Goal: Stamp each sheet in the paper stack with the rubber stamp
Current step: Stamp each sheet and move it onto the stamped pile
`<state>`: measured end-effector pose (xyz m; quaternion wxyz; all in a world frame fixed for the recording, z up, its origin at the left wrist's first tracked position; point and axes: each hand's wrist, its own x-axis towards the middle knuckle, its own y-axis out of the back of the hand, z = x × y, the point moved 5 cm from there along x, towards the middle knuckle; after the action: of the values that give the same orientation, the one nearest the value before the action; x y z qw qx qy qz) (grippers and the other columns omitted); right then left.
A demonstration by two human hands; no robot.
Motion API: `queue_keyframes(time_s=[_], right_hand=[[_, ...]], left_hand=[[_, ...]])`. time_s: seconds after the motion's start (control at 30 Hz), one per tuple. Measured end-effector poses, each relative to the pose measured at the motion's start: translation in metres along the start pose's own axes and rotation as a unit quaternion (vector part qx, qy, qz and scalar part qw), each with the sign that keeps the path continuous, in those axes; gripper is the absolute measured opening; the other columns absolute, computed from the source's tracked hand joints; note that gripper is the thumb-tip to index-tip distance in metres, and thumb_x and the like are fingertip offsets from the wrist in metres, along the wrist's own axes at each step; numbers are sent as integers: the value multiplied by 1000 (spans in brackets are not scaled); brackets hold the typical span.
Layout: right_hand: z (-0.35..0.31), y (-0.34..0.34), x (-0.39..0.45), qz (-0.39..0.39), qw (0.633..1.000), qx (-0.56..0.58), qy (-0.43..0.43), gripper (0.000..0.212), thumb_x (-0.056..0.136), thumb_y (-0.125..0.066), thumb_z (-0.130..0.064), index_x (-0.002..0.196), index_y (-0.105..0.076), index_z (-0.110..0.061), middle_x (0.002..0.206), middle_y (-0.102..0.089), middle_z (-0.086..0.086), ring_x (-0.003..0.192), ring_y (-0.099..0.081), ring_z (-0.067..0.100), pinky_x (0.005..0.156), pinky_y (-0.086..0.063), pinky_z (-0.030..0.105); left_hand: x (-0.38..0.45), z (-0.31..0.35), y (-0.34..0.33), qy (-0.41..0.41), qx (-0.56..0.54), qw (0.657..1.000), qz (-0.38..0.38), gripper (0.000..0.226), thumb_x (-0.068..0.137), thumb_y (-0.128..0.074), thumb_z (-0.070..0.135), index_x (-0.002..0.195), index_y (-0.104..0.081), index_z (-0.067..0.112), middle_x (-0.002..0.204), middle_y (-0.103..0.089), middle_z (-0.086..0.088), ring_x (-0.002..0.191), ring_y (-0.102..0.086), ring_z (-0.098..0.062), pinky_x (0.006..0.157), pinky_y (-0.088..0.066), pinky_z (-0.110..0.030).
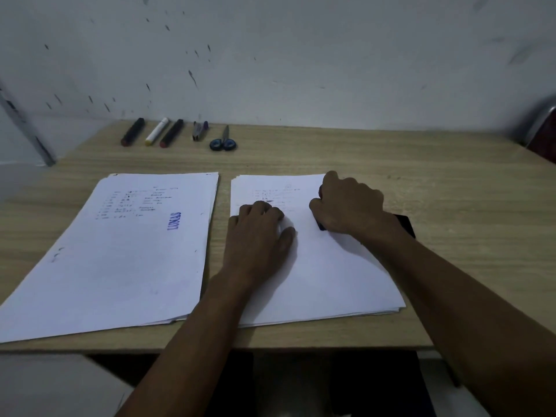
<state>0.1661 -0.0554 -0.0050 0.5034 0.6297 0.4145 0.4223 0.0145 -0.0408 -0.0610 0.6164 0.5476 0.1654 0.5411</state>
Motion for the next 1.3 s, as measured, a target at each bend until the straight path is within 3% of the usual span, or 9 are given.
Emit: queue_keyframes(time_s=[0.23,0.33,0.43,0.7,0.93,1.0,1.13,1.3], right_hand=[[15,-2,-5,8,987,160,-27,18,82,-54,-23,97,-44,-18,93,-56,3,76,-52,22,66,-38,32],[33,3,-8,71,951,295,-63,30,77,-60,-24,102,-45,-17,97,-58,3,85,-57,25,71,-48,38],[54,11,-11,135,924,347,-85,31,76,-67,-24,101,-50,-16,97,-61,2,86,-59,22,73,-50,37],[111,25,-20,202,931,253,-167,33,78,-69,-34,108,-57,-23,107,-64,8,99,-60,31,82,-51,42],[126,23,-40,225,929,230,-182,32,80,-69,-31,108,-57,-21,97,-61,5,88,-55,27,73,-43,34],[126,22,-44,224,930,224,-188,33,81,-70,-30,109,-58,-20,96,-60,5,84,-51,24,71,-39,31],[123,15,-46,205,933,227,-187,34,81,-69,-31,111,-57,-20,102,-62,10,95,-57,33,74,-39,33],[125,13,-45,196,937,224,-182,34,82,-68,-31,113,-56,-21,105,-63,11,96,-58,34,74,-40,33]], left_hand=[[0,-1,1,0,-15,1000,3,24,87,-54,41,101,-64,24,111,-60,5,105,-50,-20,84,-37,-34],[-1,-2,2,-2,-17,1000,5,21,87,-54,40,98,-64,24,109,-59,6,105,-50,-20,84,-37,-35],[-1,-2,2,-4,-15,1000,8,19,86,-55,40,95,-63,25,107,-59,6,103,-51,-21,83,-39,-36],[3,-5,0,-18,-3,1000,8,23,86,-55,41,98,-64,24,107,-60,5,102,-53,-23,83,-42,-37],[2,-7,-2,-5,-4,1000,7,22,85,-58,41,99,-64,25,110,-60,6,104,-53,-23,84,-41,-38],[2,-7,-2,-5,-6,1000,7,22,85,-59,40,99,-64,24,111,-61,5,104,-53,-24,84,-40,-37],[2,-7,-2,-7,-10,1000,6,23,86,-58,40,100,-64,24,110,-61,5,104,-53,-24,83,-39,-37],[2,-5,-2,-11,-18,1000,2,32,82,-48,45,99,-64,23,109,-61,4,103,-54,-25,82,-40,-38]])
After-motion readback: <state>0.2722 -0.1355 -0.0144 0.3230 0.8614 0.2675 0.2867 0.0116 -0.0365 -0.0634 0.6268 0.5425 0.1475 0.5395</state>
